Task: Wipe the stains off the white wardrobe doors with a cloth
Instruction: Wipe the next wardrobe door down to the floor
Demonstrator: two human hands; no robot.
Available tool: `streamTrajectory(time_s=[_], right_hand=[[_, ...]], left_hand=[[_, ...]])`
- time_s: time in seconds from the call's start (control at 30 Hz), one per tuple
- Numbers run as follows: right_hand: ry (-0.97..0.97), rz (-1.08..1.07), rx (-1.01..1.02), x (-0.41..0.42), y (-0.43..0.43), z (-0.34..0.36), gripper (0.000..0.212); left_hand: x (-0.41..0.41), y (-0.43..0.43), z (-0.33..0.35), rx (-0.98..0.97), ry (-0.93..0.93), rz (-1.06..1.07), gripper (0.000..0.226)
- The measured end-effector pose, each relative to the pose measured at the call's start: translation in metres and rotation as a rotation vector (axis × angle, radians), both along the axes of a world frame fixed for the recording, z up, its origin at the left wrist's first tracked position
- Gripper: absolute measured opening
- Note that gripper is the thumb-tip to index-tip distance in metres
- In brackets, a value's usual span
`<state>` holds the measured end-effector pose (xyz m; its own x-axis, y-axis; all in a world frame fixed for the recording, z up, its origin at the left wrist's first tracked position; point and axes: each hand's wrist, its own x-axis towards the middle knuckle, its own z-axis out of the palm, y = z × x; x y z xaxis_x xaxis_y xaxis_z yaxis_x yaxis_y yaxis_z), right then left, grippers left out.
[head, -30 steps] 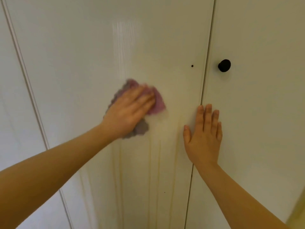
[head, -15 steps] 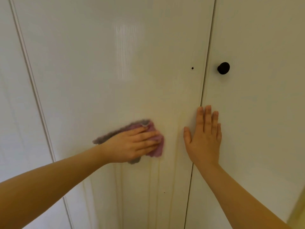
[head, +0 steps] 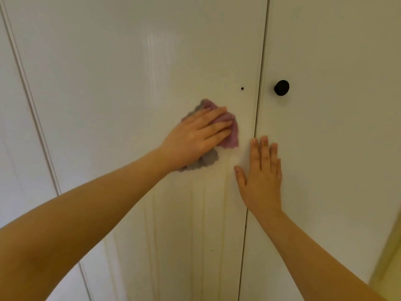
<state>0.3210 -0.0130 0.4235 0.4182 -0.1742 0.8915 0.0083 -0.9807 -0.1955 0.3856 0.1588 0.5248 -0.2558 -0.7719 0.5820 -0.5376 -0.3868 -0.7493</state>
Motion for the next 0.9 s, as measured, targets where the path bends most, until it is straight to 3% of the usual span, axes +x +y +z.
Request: streamTrajectory(time_s=[0.07,0.1,0.2,0.23,0.27,0.37,0.4,0.53,0.6,0.63,0.7,0.73,0.77,0.9], right_hand=[[-0.015,0.035,0.014,-0.001,0.000,0.002,0.063],[-0.015,0.056,0.025,-0.002,-0.002,0.003,0.060],[0.010,0.088,0.005,-0.006,-0.008,0.004,0.058],[0.013,0.091,-0.016,-0.006,-0.010,0.003,0.058],[0.011,0.094,-0.025,-0.007,-0.011,0.003,0.058],[0.019,0.105,0.010,-0.006,-0.008,0.003,0.059],[0.021,0.104,0.013,-0.006,-0.006,0.002,0.060],[0.045,0.092,-0.001,-0.008,-0.008,0.003,0.060],[0.038,0.073,-0.008,-0.008,-0.008,0.004,0.060],[0.036,0.072,-0.008,-0.008,-0.008,0.005,0.059],[0.041,0.075,-0.011,-0.009,-0.007,0.004,0.059],[0.046,0.077,-0.011,-0.009,-0.007,0.004,0.058],[0.054,0.085,-0.006,-0.010,-0.006,0.004,0.058],[0.124,0.123,0.020,-0.015,-0.006,0.008,0.064]], left_hand=[[-0.003,-0.014,0.007,-0.133,0.038,0.016,0.024],[-0.005,-0.019,-0.007,-0.086,0.022,0.014,0.024],[-0.011,0.001,-0.063,0.322,-0.033,0.020,0.025],[-0.008,0.014,-0.062,0.346,-0.050,0.026,0.026],[-0.004,0.023,-0.052,0.272,-0.044,0.042,0.028],[0.002,0.031,-0.009,-0.194,0.068,0.048,0.027],[0.003,0.030,-0.011,-0.240,0.045,0.033,0.027],[-0.003,0.022,-0.077,0.208,-0.062,0.004,0.032],[-0.005,0.012,-0.070,0.260,-0.131,0.077,0.032],[-0.001,0.007,-0.057,0.228,-0.210,0.092,0.030],[0.005,0.002,-0.020,-0.057,-0.348,0.195,0.028],[0.008,0.001,-0.012,-0.240,-0.316,0.222,0.031],[0.005,0.003,-0.015,-0.270,-0.243,0.254,0.032],[-0.010,0.013,-0.092,0.249,-0.064,0.072,0.028]])
